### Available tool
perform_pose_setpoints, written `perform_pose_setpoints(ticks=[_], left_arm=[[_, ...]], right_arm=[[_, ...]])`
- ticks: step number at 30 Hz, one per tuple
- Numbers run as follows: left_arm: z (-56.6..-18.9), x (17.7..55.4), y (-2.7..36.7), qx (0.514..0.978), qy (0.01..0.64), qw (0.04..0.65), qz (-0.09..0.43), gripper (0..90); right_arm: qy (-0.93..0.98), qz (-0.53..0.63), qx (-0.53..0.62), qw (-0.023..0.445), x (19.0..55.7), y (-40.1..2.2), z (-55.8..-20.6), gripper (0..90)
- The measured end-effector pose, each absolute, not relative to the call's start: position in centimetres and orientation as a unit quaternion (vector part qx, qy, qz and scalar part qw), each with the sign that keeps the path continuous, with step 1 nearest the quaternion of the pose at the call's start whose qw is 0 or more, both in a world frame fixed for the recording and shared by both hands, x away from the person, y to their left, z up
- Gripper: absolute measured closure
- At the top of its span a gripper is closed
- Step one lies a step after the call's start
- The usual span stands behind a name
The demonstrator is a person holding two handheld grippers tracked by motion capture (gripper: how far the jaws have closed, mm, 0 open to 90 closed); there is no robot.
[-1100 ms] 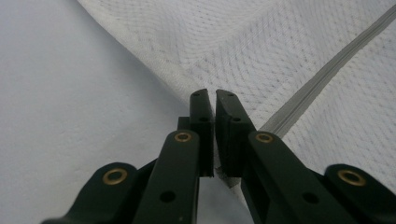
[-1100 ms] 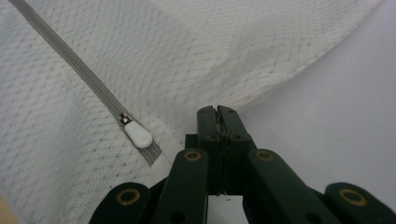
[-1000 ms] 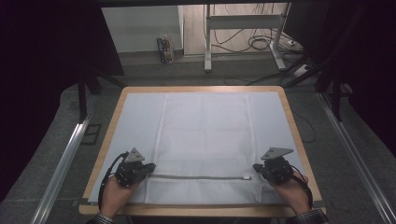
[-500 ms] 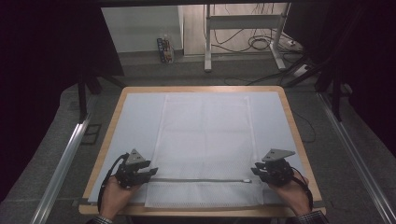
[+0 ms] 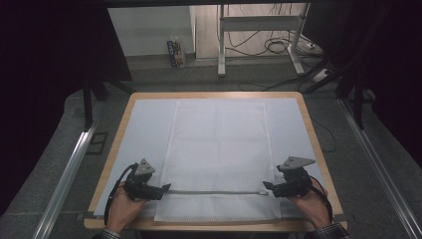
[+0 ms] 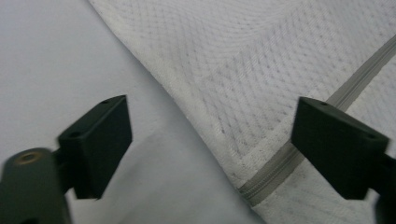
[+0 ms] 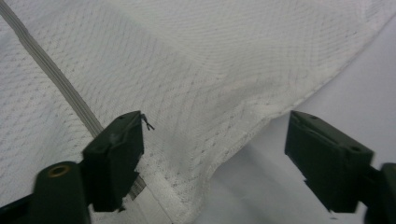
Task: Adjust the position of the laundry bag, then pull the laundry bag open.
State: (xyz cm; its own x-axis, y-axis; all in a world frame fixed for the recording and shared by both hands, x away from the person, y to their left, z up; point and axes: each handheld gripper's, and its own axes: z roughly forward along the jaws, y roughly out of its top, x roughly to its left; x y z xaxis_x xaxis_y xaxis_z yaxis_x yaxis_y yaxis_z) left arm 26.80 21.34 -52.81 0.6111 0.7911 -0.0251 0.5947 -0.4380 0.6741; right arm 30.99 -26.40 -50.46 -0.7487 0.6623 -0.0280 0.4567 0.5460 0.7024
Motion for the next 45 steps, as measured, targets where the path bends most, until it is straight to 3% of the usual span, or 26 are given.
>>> perform_pose_setpoints(ticks=[21,40,45], left_arm=[[-52.7,26.6,21.9,0.817,0.406,0.37,0.178,0.7],[-52.6,26.5,21.2,0.827,0.405,0.348,0.175,1.3],[-52.8,26.6,21.1,0.834,0.397,0.342,0.171,2.0]], right_arm=[[0.859,0.377,0.325,0.122,31.1,-26.6,-50.4,0.3],[0.874,0.335,0.333,0.116,28.4,-26.8,-50.7,0.0],[0.885,0.303,0.346,0.073,27.9,-26.3,-51.4,0.0]])
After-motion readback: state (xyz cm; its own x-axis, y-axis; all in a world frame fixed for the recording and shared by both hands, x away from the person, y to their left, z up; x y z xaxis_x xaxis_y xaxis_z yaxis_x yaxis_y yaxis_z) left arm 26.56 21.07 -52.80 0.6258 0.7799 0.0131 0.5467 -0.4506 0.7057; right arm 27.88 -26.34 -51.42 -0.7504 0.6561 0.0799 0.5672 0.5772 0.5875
